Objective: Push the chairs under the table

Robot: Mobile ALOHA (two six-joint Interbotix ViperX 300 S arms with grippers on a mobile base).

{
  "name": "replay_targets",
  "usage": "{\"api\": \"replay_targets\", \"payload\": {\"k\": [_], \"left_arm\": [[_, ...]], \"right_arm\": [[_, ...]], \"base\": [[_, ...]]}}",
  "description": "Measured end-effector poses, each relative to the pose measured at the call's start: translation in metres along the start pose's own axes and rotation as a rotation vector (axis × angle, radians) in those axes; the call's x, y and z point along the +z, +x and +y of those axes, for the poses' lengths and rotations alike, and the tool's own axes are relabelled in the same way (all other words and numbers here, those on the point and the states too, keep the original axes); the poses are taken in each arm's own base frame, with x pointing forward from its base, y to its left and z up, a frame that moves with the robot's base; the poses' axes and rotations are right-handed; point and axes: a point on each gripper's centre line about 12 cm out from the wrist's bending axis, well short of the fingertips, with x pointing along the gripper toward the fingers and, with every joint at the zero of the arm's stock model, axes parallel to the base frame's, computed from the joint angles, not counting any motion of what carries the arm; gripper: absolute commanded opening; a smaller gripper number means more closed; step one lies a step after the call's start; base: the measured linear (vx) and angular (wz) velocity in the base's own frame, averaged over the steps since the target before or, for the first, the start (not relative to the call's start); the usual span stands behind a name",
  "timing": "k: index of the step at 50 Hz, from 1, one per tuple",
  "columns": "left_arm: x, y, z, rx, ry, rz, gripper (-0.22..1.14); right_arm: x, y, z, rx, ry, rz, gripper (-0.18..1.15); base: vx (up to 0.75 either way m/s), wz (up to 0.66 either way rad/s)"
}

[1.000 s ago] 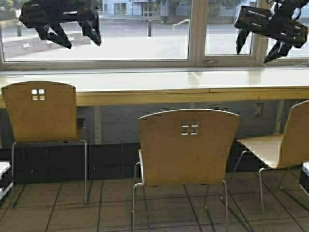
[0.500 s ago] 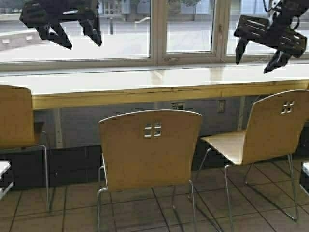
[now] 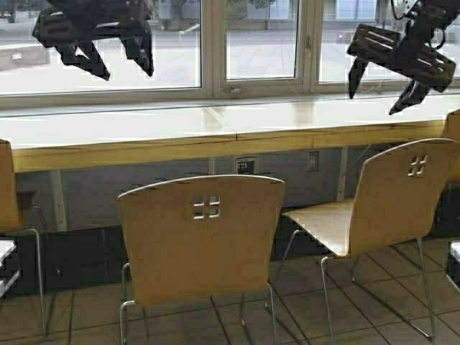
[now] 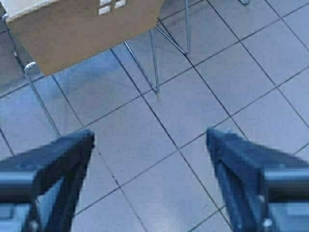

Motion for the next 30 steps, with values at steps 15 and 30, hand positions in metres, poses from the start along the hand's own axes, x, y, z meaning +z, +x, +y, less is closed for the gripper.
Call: {"api": "replay_targets", "payload": {"k": [15, 30], "left_arm": [[-0.009, 0.021, 0.027, 0.067, -0.408, 0.008, 1.0], [-0.045, 0.059, 0.05, 0.207, -1.011, -0.067, 1.0]], "right_arm": [[-0.018, 0.015, 0.008, 0.014, 0.152, 0.064, 1.0], [-0.027, 0.049, 0.06, 0.093, 0.228, 0.118, 1.0]], "base": [[0.25, -0.02], [0.24, -0.06]]}}
